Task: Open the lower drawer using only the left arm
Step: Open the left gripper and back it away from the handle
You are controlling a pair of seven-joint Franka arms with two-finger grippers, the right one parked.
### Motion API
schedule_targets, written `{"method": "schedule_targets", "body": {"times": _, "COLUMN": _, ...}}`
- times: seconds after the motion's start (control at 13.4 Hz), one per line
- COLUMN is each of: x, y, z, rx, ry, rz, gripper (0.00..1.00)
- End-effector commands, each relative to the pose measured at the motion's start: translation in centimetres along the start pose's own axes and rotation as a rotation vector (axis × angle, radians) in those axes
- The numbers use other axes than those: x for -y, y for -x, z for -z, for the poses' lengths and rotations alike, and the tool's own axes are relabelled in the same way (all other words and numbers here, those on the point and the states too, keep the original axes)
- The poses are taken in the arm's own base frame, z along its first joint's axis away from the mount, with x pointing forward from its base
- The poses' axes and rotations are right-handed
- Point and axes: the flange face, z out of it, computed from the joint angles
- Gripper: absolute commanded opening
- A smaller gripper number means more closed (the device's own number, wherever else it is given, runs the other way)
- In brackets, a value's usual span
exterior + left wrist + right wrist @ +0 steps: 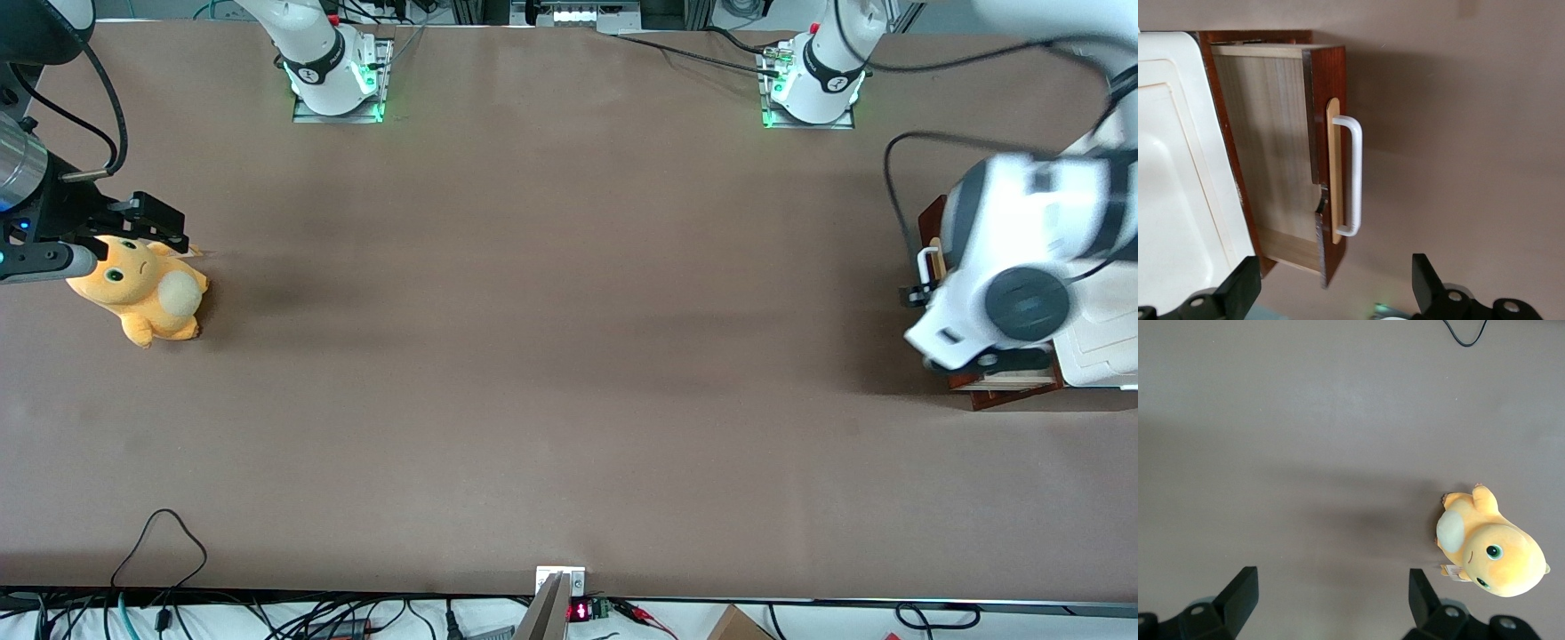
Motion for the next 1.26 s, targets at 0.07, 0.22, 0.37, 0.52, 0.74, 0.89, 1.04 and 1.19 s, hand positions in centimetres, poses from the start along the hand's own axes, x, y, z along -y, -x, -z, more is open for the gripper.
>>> {"method": "schedule_targets", "body": {"times": 0.07, "x": 3.8, "y": 3.0, "z": 5.5, "rx": -0.108, "ry": 0.198, "rz": 0.006, "gripper": 1.0}}
{"method": "schedule_targets", "body": {"times": 0.22, "x": 5.0, "y": 4.1, "z": 8.3, "rx": -0.168, "ry": 0.244, "rz": 0.023, "gripper": 1.0}}
{"method": "schedule_targets", "body": {"times": 0.37, "x": 4.0, "y": 4.1, "z": 9.4, "rx": -0.224, "ry": 0.257, "rz": -0.003, "gripper": 1.0}}
{"method": "schedule_targets", "body": {"times": 0.52, "x": 4.4, "y": 5.9, "z": 10.8, "rx": -0.248, "ry": 0.271, "rz": -0.021, "gripper": 1.0}}
{"method": "schedule_targets", "body": {"times": 0.74, "x": 4.6, "y": 6.7, "z": 10.2, "rx": -0.21, "ry": 0.336, "rz": -0.106, "gripper": 1.0}}
{"method": "schedule_targets", "body": {"times": 0.89, "x": 5.6, "y": 5.5, "z": 8.6, "rx": -0.22, "ry": 0.399, "rz": -0.11, "gripper": 1.0}}
{"method": "schedule_targets", "body": {"times": 1.04, "x": 6.0, "y": 5.6, "z": 8.0, "rx": -0.217, "ry": 0.409, "rz": -0.118, "gripper": 1.0}}
{"method": "schedule_targets", "body": {"times": 1.19, "x": 6.2, "y": 7.5, "z": 9.8, "rx": -0.238, "ry": 0.39, "rz": -0.125, "gripper": 1.0}}
